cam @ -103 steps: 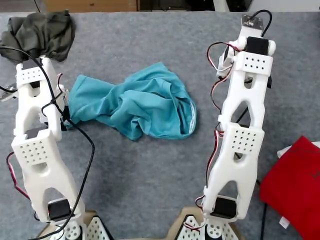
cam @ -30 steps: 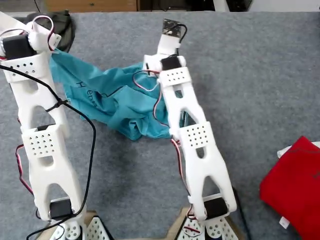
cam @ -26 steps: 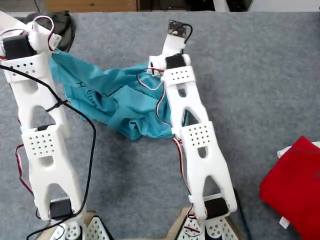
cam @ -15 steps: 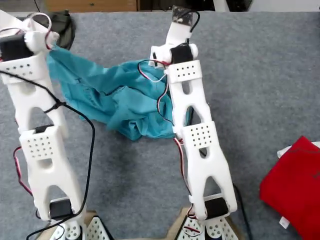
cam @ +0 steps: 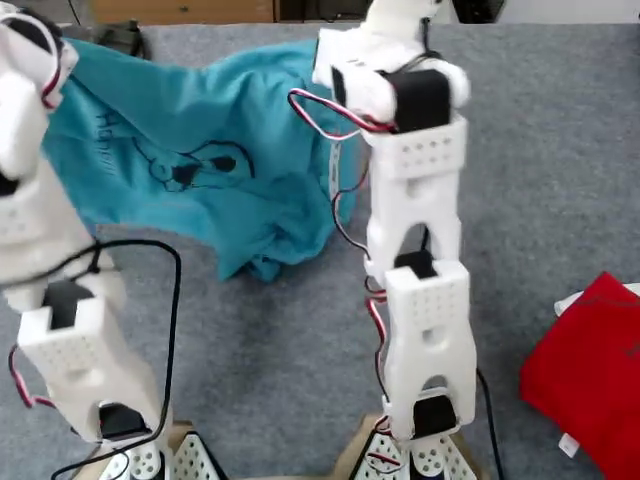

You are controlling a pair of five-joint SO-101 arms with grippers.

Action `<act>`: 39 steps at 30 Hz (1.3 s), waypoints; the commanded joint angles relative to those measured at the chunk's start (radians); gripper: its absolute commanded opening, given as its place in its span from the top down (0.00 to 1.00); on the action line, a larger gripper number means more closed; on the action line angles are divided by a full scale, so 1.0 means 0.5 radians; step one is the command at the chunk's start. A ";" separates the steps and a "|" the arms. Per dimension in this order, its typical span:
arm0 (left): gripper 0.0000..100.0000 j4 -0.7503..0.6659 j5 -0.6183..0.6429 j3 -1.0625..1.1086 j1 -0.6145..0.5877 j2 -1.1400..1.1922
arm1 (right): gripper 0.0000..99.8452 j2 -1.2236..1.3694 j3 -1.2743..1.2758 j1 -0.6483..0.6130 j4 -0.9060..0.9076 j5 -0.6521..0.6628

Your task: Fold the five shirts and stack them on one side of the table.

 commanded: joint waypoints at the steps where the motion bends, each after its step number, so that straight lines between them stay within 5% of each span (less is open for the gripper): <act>1: 0.98 0.025 -0.092 -0.077 -0.006 -0.296 | 0.99 -0.367 -0.124 0.063 0.000 0.025; 24: 0.98 0.025 -0.660 0.021 -0.031 -1.548 | 0.99 -1.631 -0.115 0.358 -0.107 0.025; 34: 0.98 -0.018 -0.684 1.470 -0.018 -1.545 | 0.99 -1.622 0.738 0.345 -0.203 0.025; 39: 0.98 -0.549 -0.684 2.452 -0.021 -1.545 | 0.99 -1.484 1.542 0.358 -0.684 0.025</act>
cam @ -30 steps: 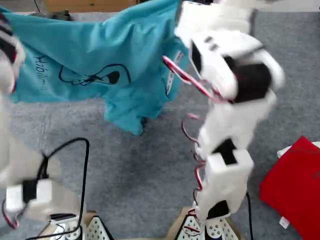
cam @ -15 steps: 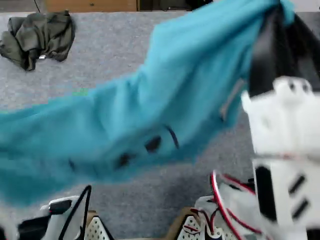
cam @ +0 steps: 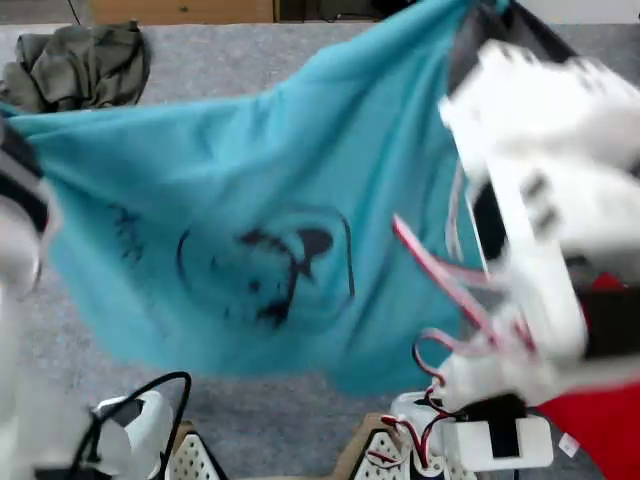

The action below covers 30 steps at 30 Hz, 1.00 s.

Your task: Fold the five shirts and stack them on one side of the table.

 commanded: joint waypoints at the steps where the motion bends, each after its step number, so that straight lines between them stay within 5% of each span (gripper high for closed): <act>1: 0.98 -0.497 -0.015 0.801 -0.009 -0.014 | 0.99 0.124 0.585 0.032 -0.420 0.025; 9: 0.98 -1.743 -0.015 2.084 0.006 -0.014 | 0.99 0.569 1.247 0.005 -1.129 0.092; 15: 0.98 -2.231 -0.015 2.584 0.126 -0.011 | 0.99 0.993 1.217 0.008 -1.258 0.086; 25: 0.98 -2.397 -0.117 3.047 0.276 -0.011 | 0.99 1.266 1.158 -0.002 -0.706 0.086; 30: 0.98 -2.117 -0.233 3.148 0.298 -0.032 | 0.99 1.272 1.100 -0.002 -0.282 0.095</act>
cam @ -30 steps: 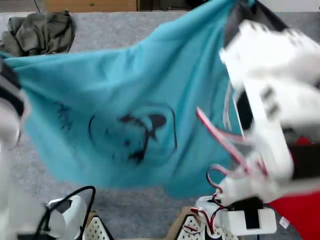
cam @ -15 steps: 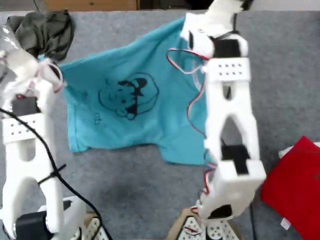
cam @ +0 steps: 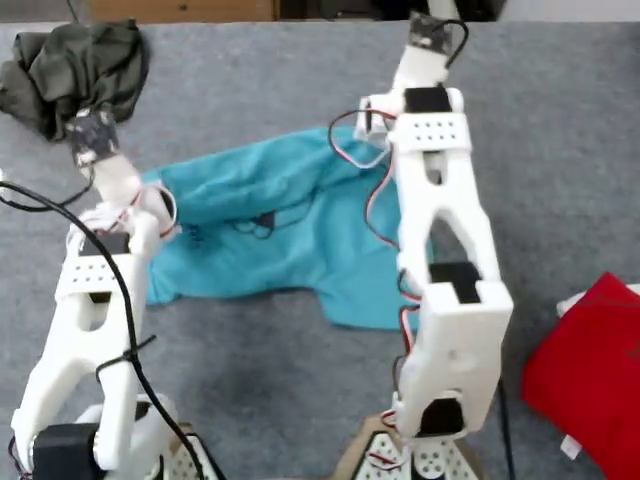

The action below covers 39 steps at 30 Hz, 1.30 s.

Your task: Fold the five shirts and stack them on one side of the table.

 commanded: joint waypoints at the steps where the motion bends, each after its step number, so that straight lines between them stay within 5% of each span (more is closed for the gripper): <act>1: 0.98 0.203 -0.086 -0.012 0.015 -0.048 | 0.99 -0.005 -0.143 -0.005 0.279 0.049; 14: 0.98 0.709 -0.157 -0.236 0.015 -0.032 | 0.98 -0.011 -0.161 0.032 0.896 0.344; 20: 0.98 0.715 -0.190 -0.236 0.003 -0.035 | 0.65 -0.020 -0.210 0.084 0.967 0.359; 22: 0.98 0.718 -0.190 -0.236 0.000 -0.051 | 0.60 -0.038 -0.302 0.084 1.043 0.356; 33: 0.98 0.890 -0.190 -0.344 0.000 -0.051 | 0.81 -0.060 -0.428 -0.081 1.022 0.236; 39: 0.98 0.933 -0.190 -0.381 0.000 -0.051 | 0.83 0.137 -0.431 -0.081 1.010 0.098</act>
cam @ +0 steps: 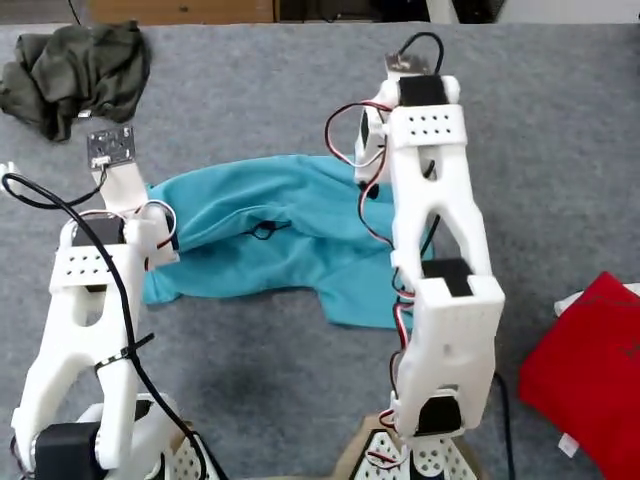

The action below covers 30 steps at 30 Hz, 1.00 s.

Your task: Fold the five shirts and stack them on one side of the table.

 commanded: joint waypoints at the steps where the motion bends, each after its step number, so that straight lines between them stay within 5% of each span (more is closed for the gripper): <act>1: 0.98 0.018 -0.006 -0.117 0.000 -0.048 | 0.83 0.035 -0.097 -0.026 -0.012 -0.086; 8: 0.98 0.049 0.003 -0.077 0.000 -0.048 | 0.83 0.106 -0.094 0.002 -0.107 -0.331; 30: 0.98 0.083 0.006 -0.092 0.015 -0.029 | 0.83 0.358 -0.198 0.081 -0.276 -0.252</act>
